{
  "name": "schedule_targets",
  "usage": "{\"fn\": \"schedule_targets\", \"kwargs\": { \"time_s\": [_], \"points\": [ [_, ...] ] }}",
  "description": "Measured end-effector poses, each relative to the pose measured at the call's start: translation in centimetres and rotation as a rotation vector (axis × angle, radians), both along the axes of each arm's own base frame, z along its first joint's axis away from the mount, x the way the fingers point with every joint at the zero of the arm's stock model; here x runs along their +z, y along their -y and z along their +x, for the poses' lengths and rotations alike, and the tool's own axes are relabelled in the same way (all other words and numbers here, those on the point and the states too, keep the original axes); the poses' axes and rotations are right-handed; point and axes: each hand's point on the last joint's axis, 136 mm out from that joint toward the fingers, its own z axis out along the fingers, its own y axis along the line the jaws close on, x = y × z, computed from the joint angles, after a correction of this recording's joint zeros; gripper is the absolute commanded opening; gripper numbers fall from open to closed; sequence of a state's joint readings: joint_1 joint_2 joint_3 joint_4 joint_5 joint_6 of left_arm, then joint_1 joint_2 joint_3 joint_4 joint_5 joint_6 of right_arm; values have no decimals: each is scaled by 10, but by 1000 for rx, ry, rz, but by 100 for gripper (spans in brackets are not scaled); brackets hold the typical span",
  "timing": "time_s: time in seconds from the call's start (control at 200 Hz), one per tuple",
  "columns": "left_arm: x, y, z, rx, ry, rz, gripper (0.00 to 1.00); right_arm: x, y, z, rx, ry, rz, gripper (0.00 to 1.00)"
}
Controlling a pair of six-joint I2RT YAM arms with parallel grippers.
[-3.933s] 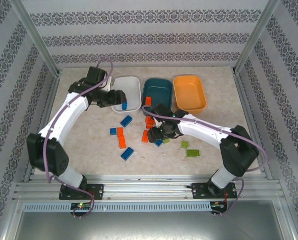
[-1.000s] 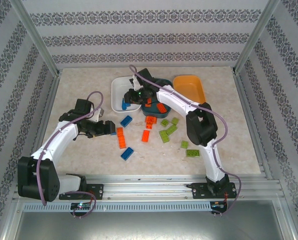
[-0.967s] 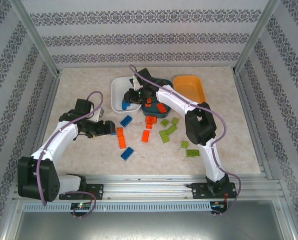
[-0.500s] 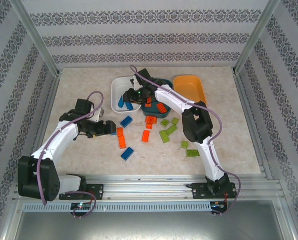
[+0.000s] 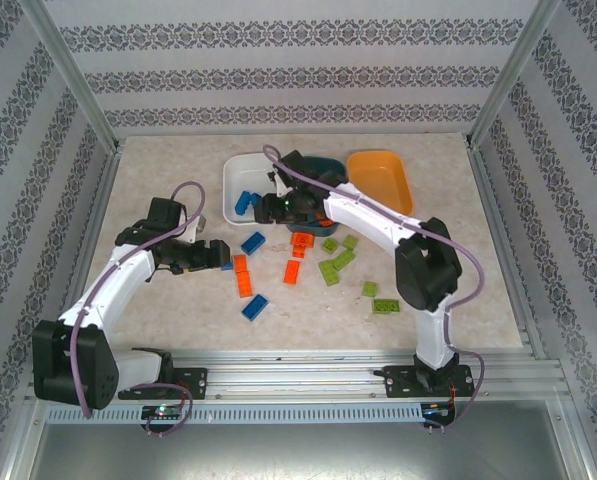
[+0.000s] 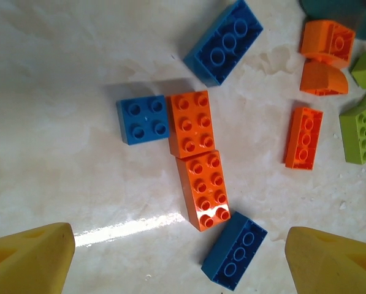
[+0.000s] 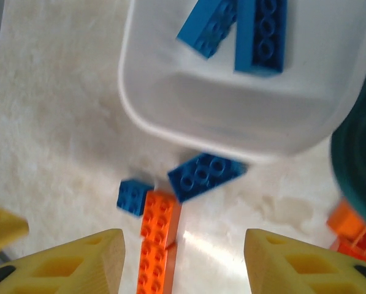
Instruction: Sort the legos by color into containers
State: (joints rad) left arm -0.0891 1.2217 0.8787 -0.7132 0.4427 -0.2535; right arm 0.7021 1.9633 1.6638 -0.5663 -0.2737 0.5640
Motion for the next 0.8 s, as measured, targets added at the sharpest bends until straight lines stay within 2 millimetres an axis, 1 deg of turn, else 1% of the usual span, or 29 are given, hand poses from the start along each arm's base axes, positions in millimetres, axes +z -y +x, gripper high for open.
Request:
{"fn": "schedule_targets", "kwargs": {
  "time_s": [0.04,0.07,0.08,0.16,0.235,0.31,0.42,0.515,0.66,0.799],
  "points": [
    [4,-4,1,10,23,19,93,0,-3,-13,20,3,-11,60],
    [8,-7,1,20,43,39,99,-3,-5,-23,37,6,-25,61],
    [9,-9,2,25,49,46,100,-4,-6,-26,45,6,-30,61],
    [18,-21,3,64,100,105,100,-21,-11,-49,82,-8,-75,63],
    [28,-33,4,102,150,161,100,-41,-13,-70,113,-35,-128,64],
    [38,-44,4,140,197,201,100,-53,-18,-83,140,-48,-160,65],
    [52,-54,2,179,258,243,100,-68,-27,-91,164,-56,-211,66],
    [60,-60,1,202,291,262,100,-78,-39,-92,180,-42,-246,68],
    [59,-63,1,210,288,277,100,-85,-57,-95,204,-22,-288,68],
    [57,-64,1,213,283,284,100,-90,-69,-96,226,-5,-322,69]
  ]
}}
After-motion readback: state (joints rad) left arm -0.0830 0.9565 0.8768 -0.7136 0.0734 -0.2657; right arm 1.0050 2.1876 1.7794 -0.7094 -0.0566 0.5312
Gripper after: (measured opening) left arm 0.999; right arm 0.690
